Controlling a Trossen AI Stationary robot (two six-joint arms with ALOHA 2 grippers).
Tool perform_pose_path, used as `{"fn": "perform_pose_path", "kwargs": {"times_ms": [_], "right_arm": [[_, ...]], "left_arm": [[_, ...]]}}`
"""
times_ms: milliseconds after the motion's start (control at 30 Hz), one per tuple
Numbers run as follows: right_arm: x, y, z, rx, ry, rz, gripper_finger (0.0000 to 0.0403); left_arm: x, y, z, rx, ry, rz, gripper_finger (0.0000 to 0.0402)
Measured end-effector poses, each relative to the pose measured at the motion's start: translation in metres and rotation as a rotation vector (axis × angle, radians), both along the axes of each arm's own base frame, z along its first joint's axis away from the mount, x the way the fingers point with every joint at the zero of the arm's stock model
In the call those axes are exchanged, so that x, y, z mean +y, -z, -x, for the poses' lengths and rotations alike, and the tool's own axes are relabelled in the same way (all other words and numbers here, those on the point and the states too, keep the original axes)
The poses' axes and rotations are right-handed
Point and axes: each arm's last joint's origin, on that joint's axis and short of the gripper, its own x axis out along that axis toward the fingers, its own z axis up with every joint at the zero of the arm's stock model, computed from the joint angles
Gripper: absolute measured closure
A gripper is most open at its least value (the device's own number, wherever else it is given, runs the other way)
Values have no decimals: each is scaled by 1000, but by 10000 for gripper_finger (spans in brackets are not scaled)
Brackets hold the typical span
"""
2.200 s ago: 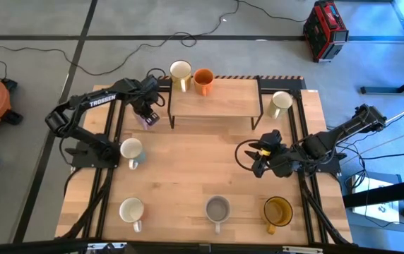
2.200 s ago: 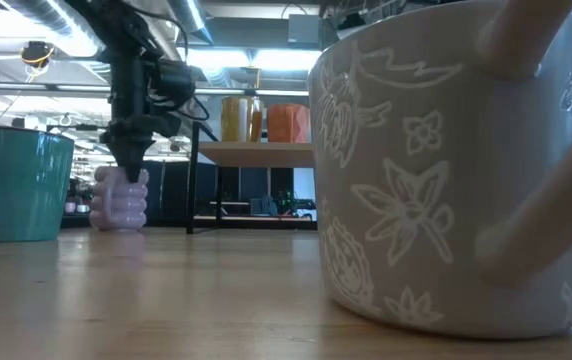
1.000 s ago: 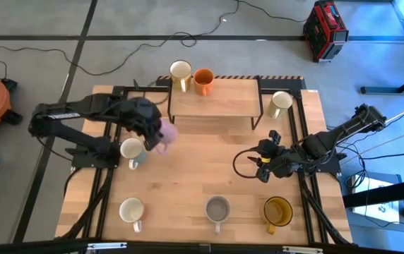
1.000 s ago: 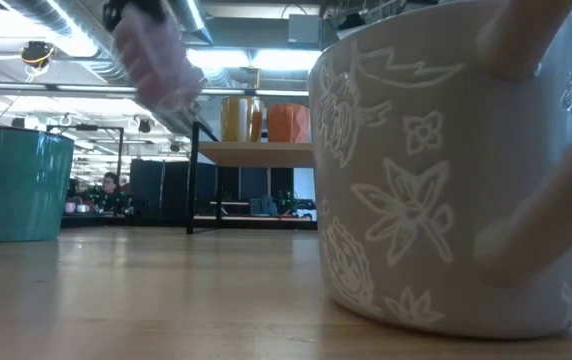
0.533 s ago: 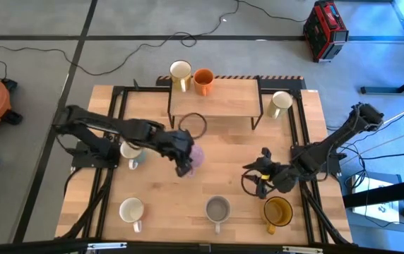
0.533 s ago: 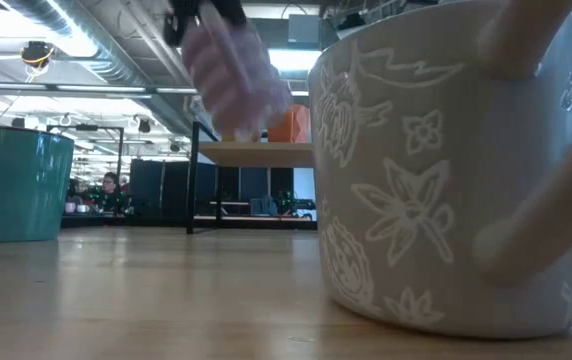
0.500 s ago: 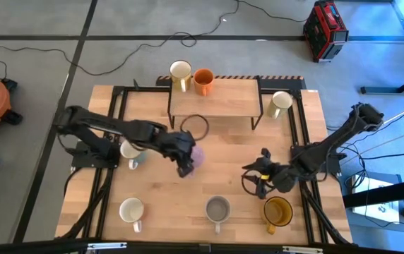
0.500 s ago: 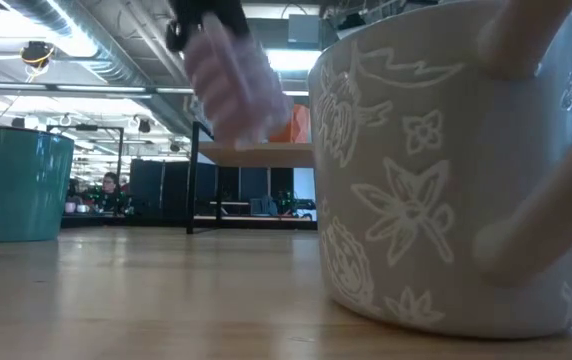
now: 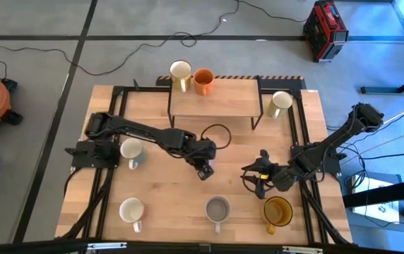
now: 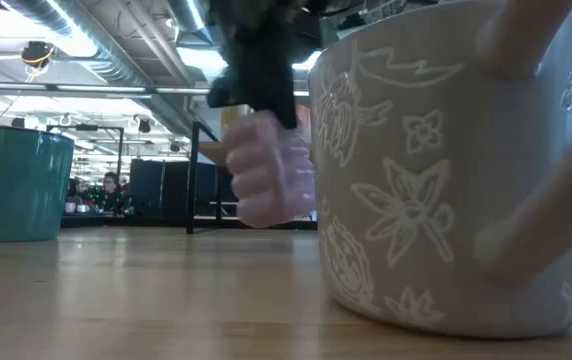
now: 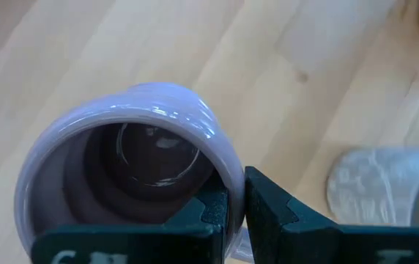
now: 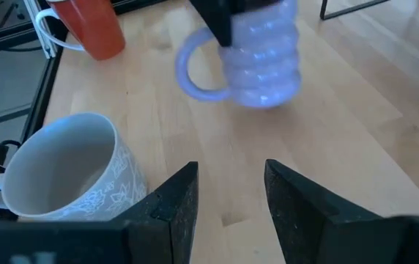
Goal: Place coffee mugs
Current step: Put the purple mug on the shelf
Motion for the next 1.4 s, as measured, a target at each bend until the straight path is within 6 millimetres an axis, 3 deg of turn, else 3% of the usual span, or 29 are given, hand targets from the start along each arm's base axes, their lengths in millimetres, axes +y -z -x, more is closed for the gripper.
{"fn": "perform_pose_path", "kwargs": {"times_ms": [333, 533, 1000, 1167, 1400], "right_arm": [[-1, 1, 1, 12, 6, 16, 256], [-1, 1, 1, 14, 5, 16, 256], [-1, 2, 1, 21, -5, 14, 256], [3, 7, -7, 3, -4, 9, 255], [11, 25, -42, -66, -81, -52, 255]], "left_arm": [[6, 13, -41, -7, 33, 9, 380], [6, 18, -45, -3, 38, 15, 375], [9, 16, -49, -43, 56, 63, 284], [11, -19, -39, -61, 138, 81, 280], [-3, -87, 8, -136, 274, -67, 281]]}}
